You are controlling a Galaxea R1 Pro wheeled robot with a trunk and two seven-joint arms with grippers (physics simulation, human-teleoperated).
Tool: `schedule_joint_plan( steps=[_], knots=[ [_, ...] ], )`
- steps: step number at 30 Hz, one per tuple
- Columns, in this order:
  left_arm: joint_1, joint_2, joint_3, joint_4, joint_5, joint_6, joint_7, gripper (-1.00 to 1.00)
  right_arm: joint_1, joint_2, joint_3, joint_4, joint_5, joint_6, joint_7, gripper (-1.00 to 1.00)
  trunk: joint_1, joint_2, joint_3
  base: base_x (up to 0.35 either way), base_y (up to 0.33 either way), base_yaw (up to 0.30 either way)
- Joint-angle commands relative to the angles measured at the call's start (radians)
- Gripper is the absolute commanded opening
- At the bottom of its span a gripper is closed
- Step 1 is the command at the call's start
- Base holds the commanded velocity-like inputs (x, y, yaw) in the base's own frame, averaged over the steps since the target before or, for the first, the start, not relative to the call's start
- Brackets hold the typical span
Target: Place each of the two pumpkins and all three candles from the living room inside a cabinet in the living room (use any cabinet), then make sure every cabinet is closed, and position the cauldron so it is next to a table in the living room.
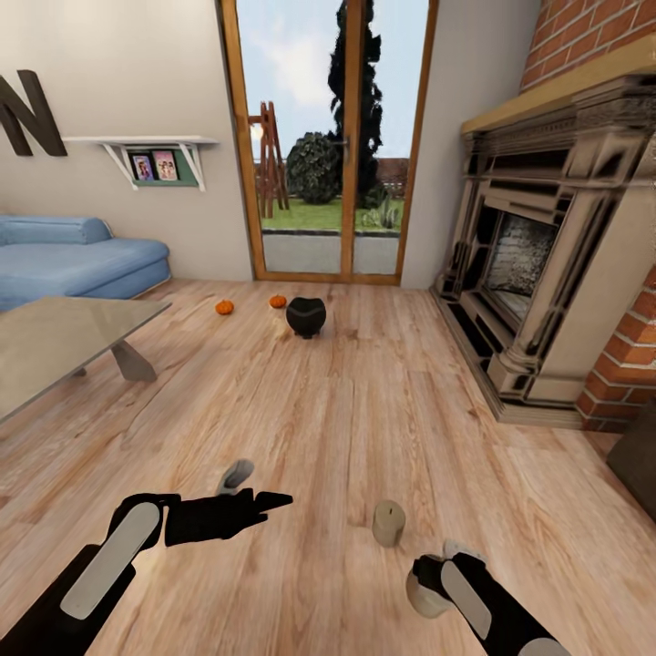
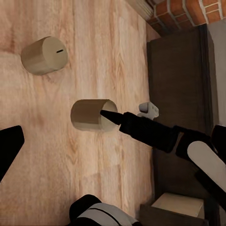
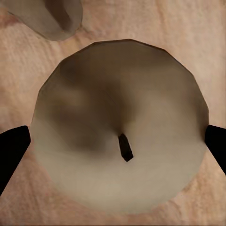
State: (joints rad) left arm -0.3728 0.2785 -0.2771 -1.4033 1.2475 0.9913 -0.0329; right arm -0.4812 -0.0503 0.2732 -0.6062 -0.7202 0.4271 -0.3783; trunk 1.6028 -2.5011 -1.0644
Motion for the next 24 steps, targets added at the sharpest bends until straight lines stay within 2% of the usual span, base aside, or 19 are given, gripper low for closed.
schedule_joint_plan(
  steps=[1,4,7,8,11,12,13,14,17,24],
  knots=[
    [-0.001,0.0,-0.001,0.0,-0.004,0.001,0.0,1.0,-0.001,-0.001,0.006,-0.003,-0.008,0.009,-0.009,-1.0,-0.001,0.0,0.003,0.0,0.0,0.0],
    [-0.001,-0.002,-0.001,0.011,-0.004,0.0,0.042,1.0,-0.001,-0.001,0.004,-0.005,-0.009,0.018,-0.009,-1.0,-0.002,0.001,0.015,0.0,0.0,0.0],
    [-0.001,-0.005,-0.001,0.017,-0.005,0.0,0.139,1.0,-0.001,-0.001,0.003,-0.01,-0.014,0.02,-0.007,-1.0,-0.007,0.008,0.026,0.0,0.0,0.0],
    [-0.001,-0.006,-0.001,0.018,-0.005,-0.001,0.193,1.0,-0.001,-0.001,0.003,-0.023,-0.015,0.021,-0.007,-1.0,-0.011,0.015,0.029,0.0,0.0,0.0],
    [-0.001,-0.007,0.0,0.019,-0.005,-0.002,0.279,1.0,-0.001,-0.001,0.003,-0.037,-0.016,0.022,-0.008,-1.0,-0.022,0.036,0.038,0.0,0.0,0.0],
    [-0.001,-0.007,0.001,0.02,-0.005,-0.003,0.317,1.0,-0.001,-0.001,0.003,-0.04,-0.016,0.022,-0.008,-1.0,-0.026,0.043,0.041,0.0,0.0,0.0],
    [-0.002,-0.011,0.007,0.021,-0.005,-0.004,0.435,1.0,-0.001,0.0,0.003,-0.044,-0.016,0.022,-0.008,-1.0,-0.03,0.05,0.044,0.0,0.0,0.0],
    [-0.002,-0.013,0.012,0.021,-0.005,-0.006,0.477,1.0,-0.001,0.0,0.003,-0.044,-0.017,0.022,-0.008,-1.0,-0.034,0.057,0.047,0.0,0.0,0.0],
    [-0.002,-0.014,0.014,0.021,-0.006,-0.01,0.505,1.0,-0.001,0.0,0.003,-0.045,-0.017,0.021,-0.008,-1.0,-0.045,0.078,0.057,0.0,0.0,0.0],
    [-0.002,-0.016,0.015,0.021,-0.007,-0.011,0.516,1.0,-0.001,0.0,0.003,-0.044,-0.019,0.019,-0.008,-1.0,-0.072,0.127,0.08,0.0,0.0,-0.046]
  ],
)
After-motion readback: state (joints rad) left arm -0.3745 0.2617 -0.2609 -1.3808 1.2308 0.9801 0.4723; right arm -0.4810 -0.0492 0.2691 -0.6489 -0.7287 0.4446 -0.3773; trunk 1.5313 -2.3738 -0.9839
